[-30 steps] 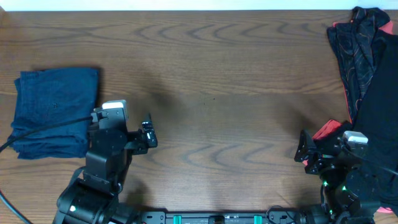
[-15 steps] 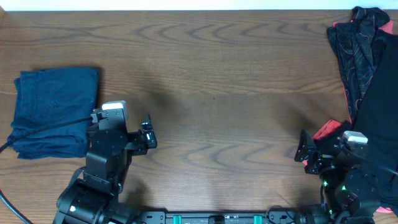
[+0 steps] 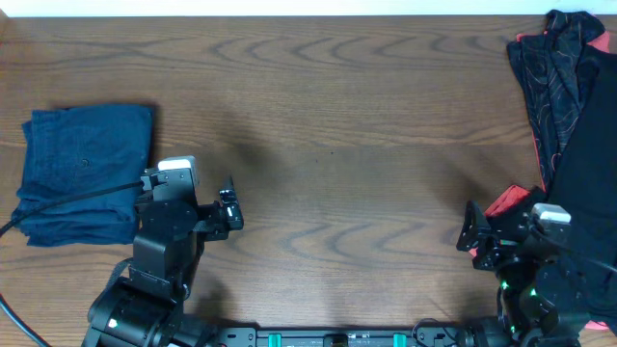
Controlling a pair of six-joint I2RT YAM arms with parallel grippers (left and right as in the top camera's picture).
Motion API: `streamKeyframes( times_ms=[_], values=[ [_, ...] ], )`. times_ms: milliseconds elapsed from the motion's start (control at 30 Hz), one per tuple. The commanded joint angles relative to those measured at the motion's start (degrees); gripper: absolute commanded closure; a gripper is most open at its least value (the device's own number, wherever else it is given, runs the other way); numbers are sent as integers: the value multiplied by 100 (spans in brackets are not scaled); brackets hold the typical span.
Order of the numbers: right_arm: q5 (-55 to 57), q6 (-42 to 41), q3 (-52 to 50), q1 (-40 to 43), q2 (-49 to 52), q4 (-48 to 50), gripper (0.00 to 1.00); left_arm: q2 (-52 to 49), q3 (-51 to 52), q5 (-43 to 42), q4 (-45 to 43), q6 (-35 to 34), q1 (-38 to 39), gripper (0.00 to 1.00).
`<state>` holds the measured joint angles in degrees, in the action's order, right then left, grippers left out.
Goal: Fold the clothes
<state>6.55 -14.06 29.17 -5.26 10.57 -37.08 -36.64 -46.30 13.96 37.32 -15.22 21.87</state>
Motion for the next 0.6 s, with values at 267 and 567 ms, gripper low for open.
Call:
streamKeyframes(
  times_ms=[267, 567],
  values=[
    [-42, 201, -319, -103, -1029, -221, 1, -2, 52, 111, 9, -50, 22, 2],
    [-822, 1008, -1716, -168, -1032, 1853, 1, -2, 52, 111, 9, -50, 22, 2]
  ],
)
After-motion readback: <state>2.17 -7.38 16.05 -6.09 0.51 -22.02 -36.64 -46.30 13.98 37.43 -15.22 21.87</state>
